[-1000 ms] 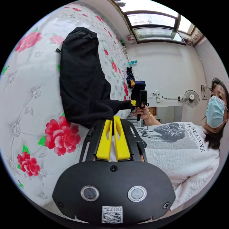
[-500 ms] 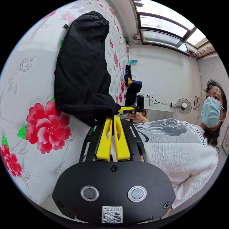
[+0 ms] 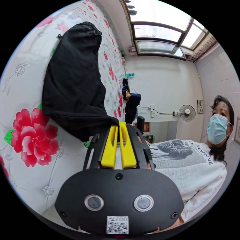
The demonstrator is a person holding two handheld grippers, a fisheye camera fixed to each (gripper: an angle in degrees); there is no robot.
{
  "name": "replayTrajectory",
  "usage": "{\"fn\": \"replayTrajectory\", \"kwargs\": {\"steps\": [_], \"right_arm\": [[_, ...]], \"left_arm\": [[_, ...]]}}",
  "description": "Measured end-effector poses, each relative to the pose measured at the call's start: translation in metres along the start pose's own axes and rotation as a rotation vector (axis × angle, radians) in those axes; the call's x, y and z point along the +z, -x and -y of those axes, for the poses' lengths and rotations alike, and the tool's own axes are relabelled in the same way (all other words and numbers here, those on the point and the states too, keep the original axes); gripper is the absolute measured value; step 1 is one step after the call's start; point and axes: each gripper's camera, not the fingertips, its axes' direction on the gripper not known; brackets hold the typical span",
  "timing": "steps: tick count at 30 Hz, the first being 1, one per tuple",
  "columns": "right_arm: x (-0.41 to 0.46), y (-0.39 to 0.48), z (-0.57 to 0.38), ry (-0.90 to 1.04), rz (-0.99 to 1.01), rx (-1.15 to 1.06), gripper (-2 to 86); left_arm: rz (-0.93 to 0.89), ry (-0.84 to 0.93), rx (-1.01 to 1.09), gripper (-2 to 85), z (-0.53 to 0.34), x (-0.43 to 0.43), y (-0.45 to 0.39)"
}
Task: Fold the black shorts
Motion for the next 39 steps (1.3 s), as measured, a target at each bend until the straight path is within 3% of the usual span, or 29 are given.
{"fn": "replayTrajectory", "kwargs": {"steps": [4, 7, 9, 11, 13, 15, 20, 26, 33, 39], "right_arm": [[0.030, -0.006, 0.008, 0.065, 0.039, 0.007, 2.9], [0.009, 0.011, 0.022, 0.004, 0.326, -0.061, 0.6], [-0.034, 0.009, 0.018, -0.190, 0.596, -0.060, 0.2], [-0.048, -0.004, 0.015, -0.191, 0.664, -0.022, 0.1], [-0.043, -0.017, 0.011, -0.085, 0.579, 0.005, 0.3], [-0.026, -0.033, -0.004, 0.042, 0.372, 0.039, 0.7], [-0.041, -0.036, -0.030, 0.008, 0.153, 0.003, 3.6], [-0.030, -0.019, 0.013, -0.071, 0.334, -0.060, 6.2], [0.020, -0.042, 0.067, -0.041, 0.233, 0.138, 2.4], [-0.011, -0.047, 0.061, -0.128, 0.342, 0.136, 0.0]], "left_arm": [[-0.056, -0.036, 0.041, -0.9, 0.007, 0.001, -0.011], [0.012, -0.043, 0.122, -0.9, 0.018, 0.003, -0.036], [0.047, -0.074, 0.191, -0.9, 0.025, 0.008, -0.057], [0.069, -0.103, 0.212, -0.9, 0.027, 0.016, -0.063], [0.122, -0.088, 0.201, -0.9, 0.025, 0.031, -0.057], [0.174, -0.044, 0.139, -0.9, 0.010, 0.051, -0.038], [0.188, -0.069, 0.017, -0.9, -0.047, 0.063, -0.001], [0.085, -0.189, -0.010, -0.9, -0.067, 0.054, 0.009], [0.119, -0.182, 0.077, -0.9, -0.047, 0.050, -0.008], [0.105, -0.188, 0.075, -0.9, -0.048, 0.046, 0.003]]}}
